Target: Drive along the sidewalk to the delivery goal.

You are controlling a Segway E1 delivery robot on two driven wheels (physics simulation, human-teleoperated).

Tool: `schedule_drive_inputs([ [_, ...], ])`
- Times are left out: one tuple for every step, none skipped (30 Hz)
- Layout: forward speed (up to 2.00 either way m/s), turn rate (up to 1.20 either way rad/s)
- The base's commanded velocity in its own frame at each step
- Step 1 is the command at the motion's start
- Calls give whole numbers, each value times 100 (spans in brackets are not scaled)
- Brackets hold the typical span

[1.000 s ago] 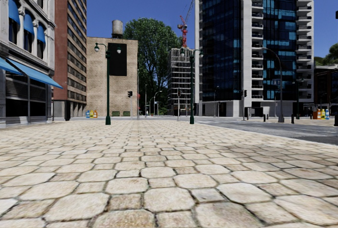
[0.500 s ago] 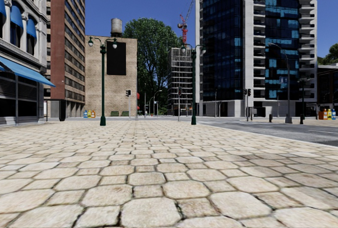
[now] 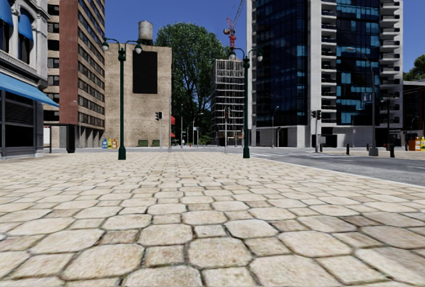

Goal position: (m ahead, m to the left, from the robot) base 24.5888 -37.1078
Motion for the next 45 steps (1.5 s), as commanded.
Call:
schedule_drive_inputs([
  [200,0],
  [200,0],
  [200,0],
  [200,0],
  [200,0],
  [200,0],
  [200,0],
  [200,0],
  [200,0],
  [200,0],
  [200,0],
  [200,0],
  [200,0],
  [200,0],
  [200,0],
  [200,0],
  [200,0],
  [200,0],
  [200,0],
  [200,0],
  [200,0],
  [200,0],
  [200,0],
  [200,0],
  [200,0],
  [200,0],
  [200,0],
  [200,0],
  [200,0],
  [200,0],
  [200,0],
  [200,0],
  [200,0],
  [200,0],
  [200,0],
  [200,0],
  [200,0],
  [200,0],
  [200,0],
  [200,0],
  [200,0],
  [200,0],
  [200,0],
  [200,0],
  [200,0],
])
